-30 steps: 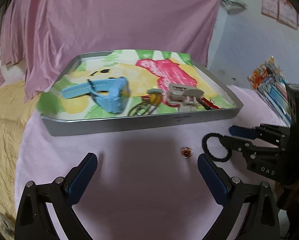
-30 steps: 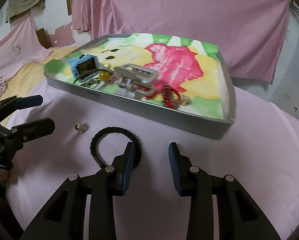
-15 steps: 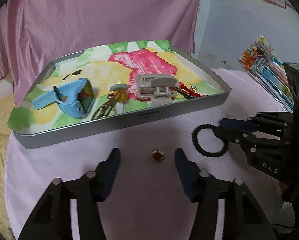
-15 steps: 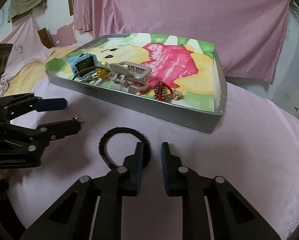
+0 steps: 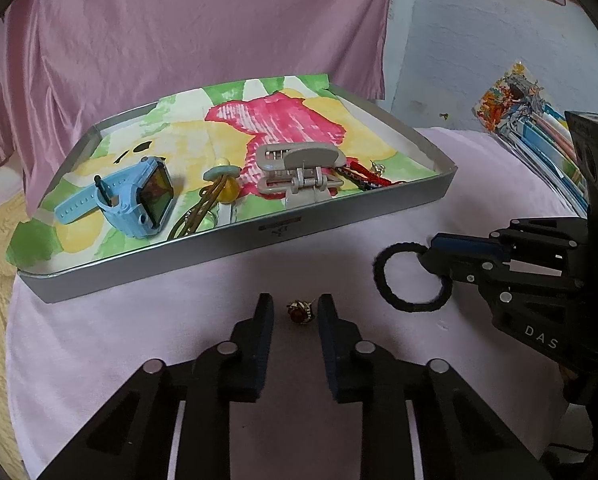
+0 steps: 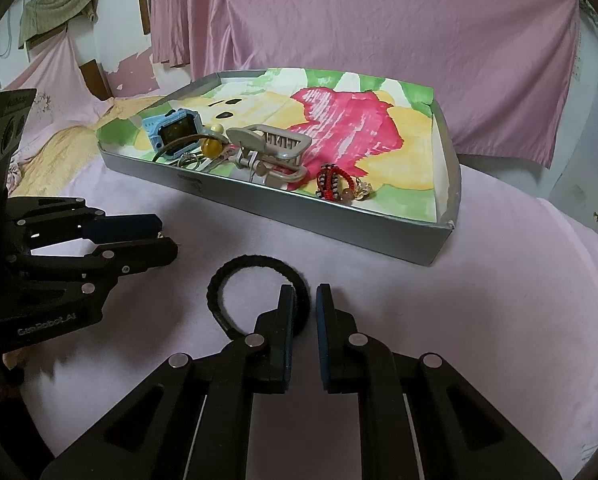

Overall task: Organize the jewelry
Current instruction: 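Grasp the small gold earring with the left tool while the right tool lifts the black hair tie, then carry the gold earring and black hair tie into the tray and open both tools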

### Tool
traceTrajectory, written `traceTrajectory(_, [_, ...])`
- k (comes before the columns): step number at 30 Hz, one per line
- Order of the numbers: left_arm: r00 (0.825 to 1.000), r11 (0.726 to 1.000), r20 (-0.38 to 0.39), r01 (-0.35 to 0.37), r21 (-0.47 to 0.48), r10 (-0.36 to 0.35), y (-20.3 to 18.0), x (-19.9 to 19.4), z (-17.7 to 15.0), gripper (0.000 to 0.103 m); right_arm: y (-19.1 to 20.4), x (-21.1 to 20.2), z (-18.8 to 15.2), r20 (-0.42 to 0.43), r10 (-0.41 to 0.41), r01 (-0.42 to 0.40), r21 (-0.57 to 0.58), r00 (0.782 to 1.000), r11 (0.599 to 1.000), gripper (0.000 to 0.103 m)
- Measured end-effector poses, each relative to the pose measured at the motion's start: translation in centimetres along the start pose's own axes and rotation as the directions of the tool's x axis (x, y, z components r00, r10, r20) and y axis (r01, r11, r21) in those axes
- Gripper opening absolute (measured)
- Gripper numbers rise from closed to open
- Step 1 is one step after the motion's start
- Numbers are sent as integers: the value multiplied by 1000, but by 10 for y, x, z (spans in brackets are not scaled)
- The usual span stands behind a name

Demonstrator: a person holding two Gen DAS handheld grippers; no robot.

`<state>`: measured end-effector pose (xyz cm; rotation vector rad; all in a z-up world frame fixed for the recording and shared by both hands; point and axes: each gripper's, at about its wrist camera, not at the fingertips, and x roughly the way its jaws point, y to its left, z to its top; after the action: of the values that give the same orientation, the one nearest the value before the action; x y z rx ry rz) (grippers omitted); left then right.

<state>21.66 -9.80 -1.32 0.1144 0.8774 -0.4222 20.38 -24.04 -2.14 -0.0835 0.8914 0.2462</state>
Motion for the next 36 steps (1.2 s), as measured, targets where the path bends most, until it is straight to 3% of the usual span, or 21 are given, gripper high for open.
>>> traceTrajectory(2, [1000, 1000, -1, 4, 5, -4, -1, 0, 0, 13, 1, 0, 0, 0, 3, -3, -3, 1000, 1000, 10])
traceTrajectory(8, [1000, 1000, 15, 25, -5, -25, 0, -3, -1, 13, 3, -1, -1, 2, 31, -31, -1, 1000, 1000, 5])
traceTrajectory(22, [987, 996, 153, 56, -71, -45, 14, -28, 4, 13, 5, -27, 6, 146, 86, -92, 30, 986, 995, 5])
traceTrajectory(28, [970, 996, 242, 34, -82, -13, 25, -44, 25, 13, -4, -50, 27, 258, 76, -91, 47, 963, 995, 5])
traceTrajectory(31, [964, 995, 266, 16, -98, 10, 31, -42, 40, 13, -18, -49, 41, 310, 65, -105, 113, 949, 988, 5])
traceTrajectory(36, [968, 987, 248, 5, -164, 36, 50, -23, 68, 13, -37, -25, 69, 323, 37, -112, 217, 946, 970, 5])
